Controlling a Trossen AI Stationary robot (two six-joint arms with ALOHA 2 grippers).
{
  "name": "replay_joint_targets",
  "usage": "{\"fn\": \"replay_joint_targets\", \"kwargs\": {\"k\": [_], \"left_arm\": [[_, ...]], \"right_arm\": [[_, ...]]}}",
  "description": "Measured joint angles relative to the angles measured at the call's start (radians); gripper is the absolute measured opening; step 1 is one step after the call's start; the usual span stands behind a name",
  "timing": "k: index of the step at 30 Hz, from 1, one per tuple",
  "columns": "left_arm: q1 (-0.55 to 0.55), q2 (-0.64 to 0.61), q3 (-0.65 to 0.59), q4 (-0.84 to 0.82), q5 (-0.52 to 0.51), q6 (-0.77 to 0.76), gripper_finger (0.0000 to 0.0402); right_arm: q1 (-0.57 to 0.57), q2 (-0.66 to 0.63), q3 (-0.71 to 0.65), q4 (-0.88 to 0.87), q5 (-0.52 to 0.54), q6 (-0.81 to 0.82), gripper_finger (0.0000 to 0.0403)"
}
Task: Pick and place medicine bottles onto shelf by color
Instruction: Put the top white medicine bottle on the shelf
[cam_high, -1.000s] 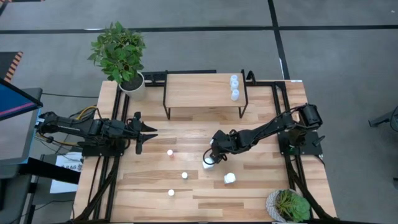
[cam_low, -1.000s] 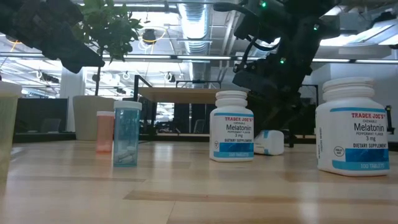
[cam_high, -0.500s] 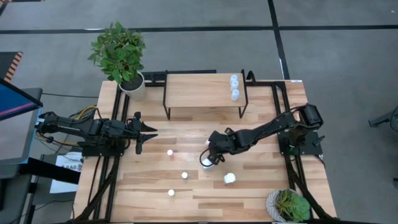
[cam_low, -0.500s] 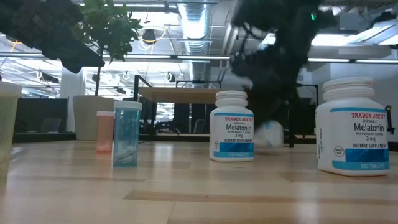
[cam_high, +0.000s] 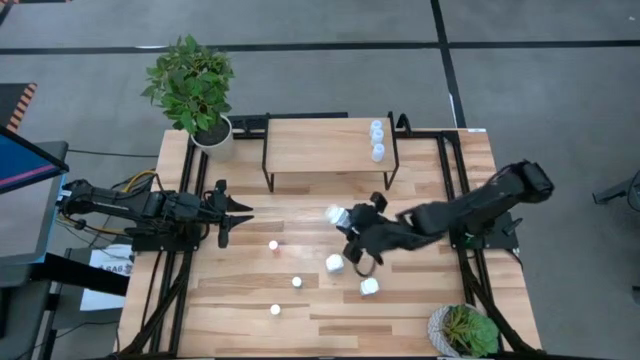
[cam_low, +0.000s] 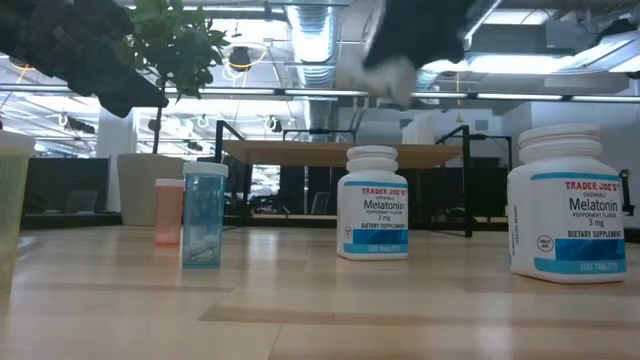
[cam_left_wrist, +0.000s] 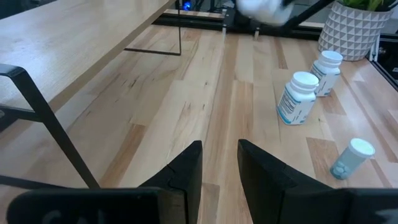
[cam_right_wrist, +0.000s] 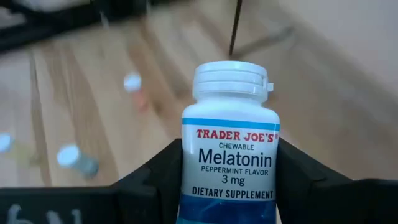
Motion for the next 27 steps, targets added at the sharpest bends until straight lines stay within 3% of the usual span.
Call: {"fn": "replay_joint_targets", "kwargs": {"k": [9, 16, 21, 27], "left_arm": [[0.000, 0.000, 0.000, 0.000, -0.001, 0.001, 0.0089], [0.000, 0.000, 0.000, 0.000, -0.003, 0.001, 0.0089], [0.000, 0.000, 0.000, 0.000, -0.003, 0.001, 0.0089], [0.000, 0.000, 0.000, 0.000, -0.003, 0.002, 0.0089]], "right_arm": [[0.232, -0.083, 0.000, 0.153, 0.520, -0.165, 0.0192], [0.379, -0.005, 0.001, 0.167, 0.890, -0.019, 0.0194], [0.420, 0.081, 0.001, 0.172, 1.016, 0.140, 0.0192], [0.357, 0.184, 0.001, 0.177, 1.020, 0.304, 0.0195]]}}
